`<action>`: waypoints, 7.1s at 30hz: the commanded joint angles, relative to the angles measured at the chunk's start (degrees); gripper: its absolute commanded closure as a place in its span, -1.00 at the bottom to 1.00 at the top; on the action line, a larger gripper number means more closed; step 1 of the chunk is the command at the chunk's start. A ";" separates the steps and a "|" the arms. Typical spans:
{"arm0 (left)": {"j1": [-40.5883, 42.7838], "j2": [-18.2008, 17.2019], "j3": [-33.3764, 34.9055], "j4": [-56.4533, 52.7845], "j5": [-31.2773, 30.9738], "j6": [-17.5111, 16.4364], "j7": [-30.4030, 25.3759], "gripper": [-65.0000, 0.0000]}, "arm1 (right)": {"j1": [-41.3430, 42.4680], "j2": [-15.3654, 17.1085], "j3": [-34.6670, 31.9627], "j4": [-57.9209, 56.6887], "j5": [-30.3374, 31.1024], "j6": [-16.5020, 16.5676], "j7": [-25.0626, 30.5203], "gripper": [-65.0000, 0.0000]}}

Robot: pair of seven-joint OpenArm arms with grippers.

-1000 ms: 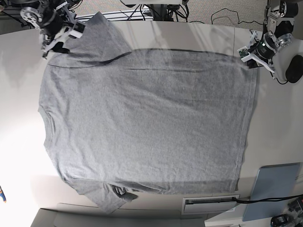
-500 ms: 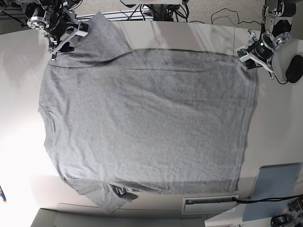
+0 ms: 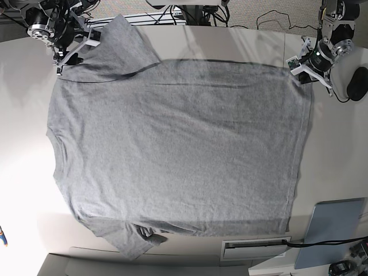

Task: Fold the T-shirt properly
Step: 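Move both grippers to the shoulder corners of the shirt and grasp, then lift the shoulder edge with both grippers and fold it over the body, then lower the folded edge onto the shirt and open both grippers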

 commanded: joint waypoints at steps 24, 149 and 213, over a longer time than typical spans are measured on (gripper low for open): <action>1.11 0.31 0.87 -0.85 0.44 -5.20 1.16 1.00 | 10.03 -2.51 -9.60 -10.67 -2.14 -2.25 3.43 -0.07; -11.45 0.46 -9.07 2.47 -42.03 5.25 13.25 1.00 | 24.28 -4.59 -10.05 -5.29 1.79 -24.13 -6.88 1.00; -11.43 0.46 -9.07 1.22 -42.07 8.57 13.29 0.41 | 27.56 -4.59 -10.05 -5.29 1.81 -24.57 -7.43 0.27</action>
